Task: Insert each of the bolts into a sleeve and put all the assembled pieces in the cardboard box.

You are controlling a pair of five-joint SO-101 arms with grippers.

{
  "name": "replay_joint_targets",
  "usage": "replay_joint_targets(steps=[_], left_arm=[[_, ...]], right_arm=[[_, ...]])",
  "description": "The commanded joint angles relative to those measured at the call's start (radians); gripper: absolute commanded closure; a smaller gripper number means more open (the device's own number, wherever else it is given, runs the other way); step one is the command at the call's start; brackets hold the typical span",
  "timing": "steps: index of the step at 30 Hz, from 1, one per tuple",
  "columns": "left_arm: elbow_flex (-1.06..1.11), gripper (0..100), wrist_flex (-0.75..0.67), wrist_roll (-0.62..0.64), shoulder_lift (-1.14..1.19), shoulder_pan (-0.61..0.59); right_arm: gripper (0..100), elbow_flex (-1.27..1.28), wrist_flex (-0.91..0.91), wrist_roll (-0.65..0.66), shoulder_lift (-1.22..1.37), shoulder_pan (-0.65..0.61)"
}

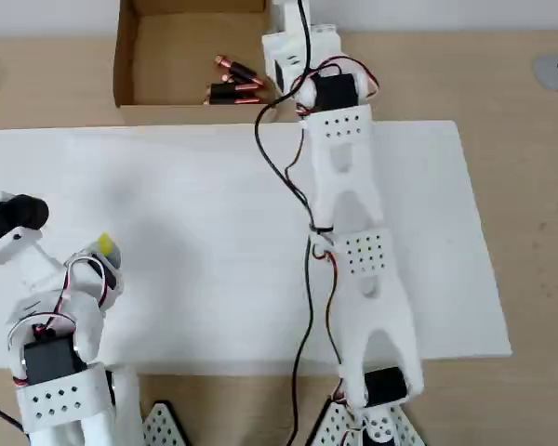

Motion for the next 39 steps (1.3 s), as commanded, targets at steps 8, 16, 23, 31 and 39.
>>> replay_joint_targets(steps=[8,16,23,31,39], left_arm=[[-0.005,83,0.003,0.002,0.001,-0.011],[-0.008,83,0.003,0.0,0.001,-0.009],[-0.014,83,0.003,0.0,-0.005,-0.009],[-0.014,83,0.003,0.0,-0.005,-0.009],[-0.014,83,0.003,-0.061,-0.007,-0.009]], right_arm=[[82.0,-0.051,0.307,0.029,-0.17,0.082],[81.9,-0.051,0.572,0.043,-0.421,0.088],[81.9,-0.048,0.615,0.072,-0.743,0.102],[81.9,0.171,0.617,0.089,-1.063,0.15],[81.8,0.837,0.614,0.095,-1.486,0.185]])
